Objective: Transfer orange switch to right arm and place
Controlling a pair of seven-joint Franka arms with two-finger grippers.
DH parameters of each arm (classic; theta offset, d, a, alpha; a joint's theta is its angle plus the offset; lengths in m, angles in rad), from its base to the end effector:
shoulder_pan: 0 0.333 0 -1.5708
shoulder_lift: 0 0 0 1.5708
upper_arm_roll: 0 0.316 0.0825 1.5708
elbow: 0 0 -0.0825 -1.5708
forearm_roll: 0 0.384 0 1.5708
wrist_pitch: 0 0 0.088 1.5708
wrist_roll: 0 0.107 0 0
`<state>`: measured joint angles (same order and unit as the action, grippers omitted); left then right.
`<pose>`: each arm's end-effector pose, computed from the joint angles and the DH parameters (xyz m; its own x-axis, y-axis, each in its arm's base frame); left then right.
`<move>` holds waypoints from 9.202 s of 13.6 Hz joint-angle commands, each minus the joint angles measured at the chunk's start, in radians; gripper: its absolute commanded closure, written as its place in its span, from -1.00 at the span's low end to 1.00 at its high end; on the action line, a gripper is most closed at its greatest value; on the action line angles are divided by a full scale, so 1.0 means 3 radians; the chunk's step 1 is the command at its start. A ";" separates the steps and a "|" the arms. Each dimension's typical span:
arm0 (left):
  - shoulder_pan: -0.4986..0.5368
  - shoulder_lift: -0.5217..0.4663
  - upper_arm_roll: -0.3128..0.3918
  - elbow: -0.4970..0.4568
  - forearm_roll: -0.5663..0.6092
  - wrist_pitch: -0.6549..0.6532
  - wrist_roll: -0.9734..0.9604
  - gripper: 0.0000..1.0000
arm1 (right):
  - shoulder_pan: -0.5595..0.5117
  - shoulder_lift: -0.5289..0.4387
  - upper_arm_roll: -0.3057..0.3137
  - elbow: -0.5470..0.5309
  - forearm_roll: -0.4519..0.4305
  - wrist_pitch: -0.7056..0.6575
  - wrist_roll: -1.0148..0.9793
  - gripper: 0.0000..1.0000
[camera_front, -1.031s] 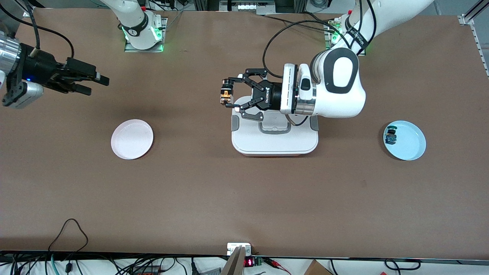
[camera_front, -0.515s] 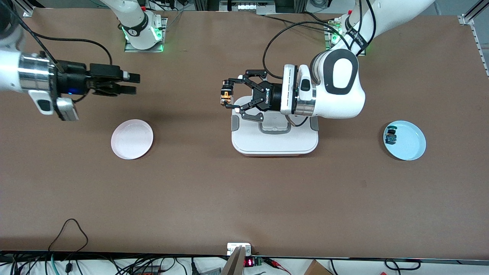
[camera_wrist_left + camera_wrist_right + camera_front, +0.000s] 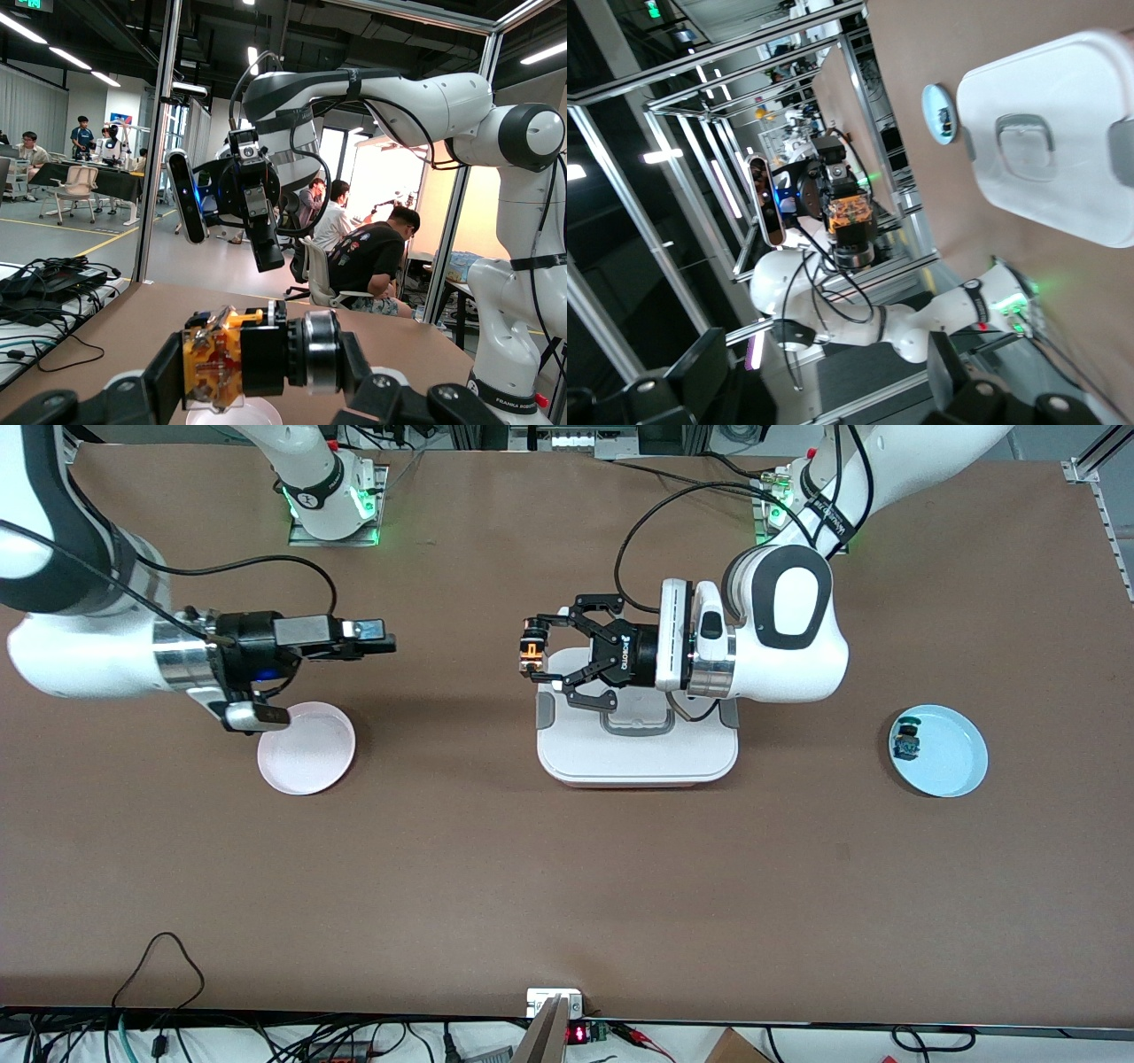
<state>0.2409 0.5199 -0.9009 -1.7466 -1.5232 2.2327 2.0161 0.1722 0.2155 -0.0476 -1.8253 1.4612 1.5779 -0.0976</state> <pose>0.5634 -0.3716 0.4220 0.1661 -0.0112 0.9860 -0.9849 0.0471 0.1665 0.5835 0.1817 0.4722 0.9243 0.1167 -0.3635 -0.3431 -0.1633 -0.9250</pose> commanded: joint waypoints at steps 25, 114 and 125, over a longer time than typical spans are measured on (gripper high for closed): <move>0.0271 -0.0076 -0.0039 -0.0207 -0.0113 -0.0350 0.0377 0.97 | 0.0980 0.0616 0.0000 0.0071 0.1393 0.0564 -0.1137 -1.00; 0.2137 -0.1646 0.0283 0.0326 0.5169 -0.2248 -0.5509 -1.00 | -0.0104 0.0611 -0.0036 -0.1023 -0.5166 0.2942 -0.4067 1.00; 0.1179 -0.1856 0.1221 -0.0140 0.5011 -0.1864 -0.5631 -1.00 | -0.0104 0.0698 -0.0036 -0.1151 -0.5244 0.3224 -0.4041 -0.99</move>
<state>0.7407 0.0075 -0.6791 -1.7478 0.0045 1.6522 0.3546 0.1377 0.4406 -0.0570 -2.1525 -0.0977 2.5362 -1.3112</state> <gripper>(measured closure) 0.000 0.595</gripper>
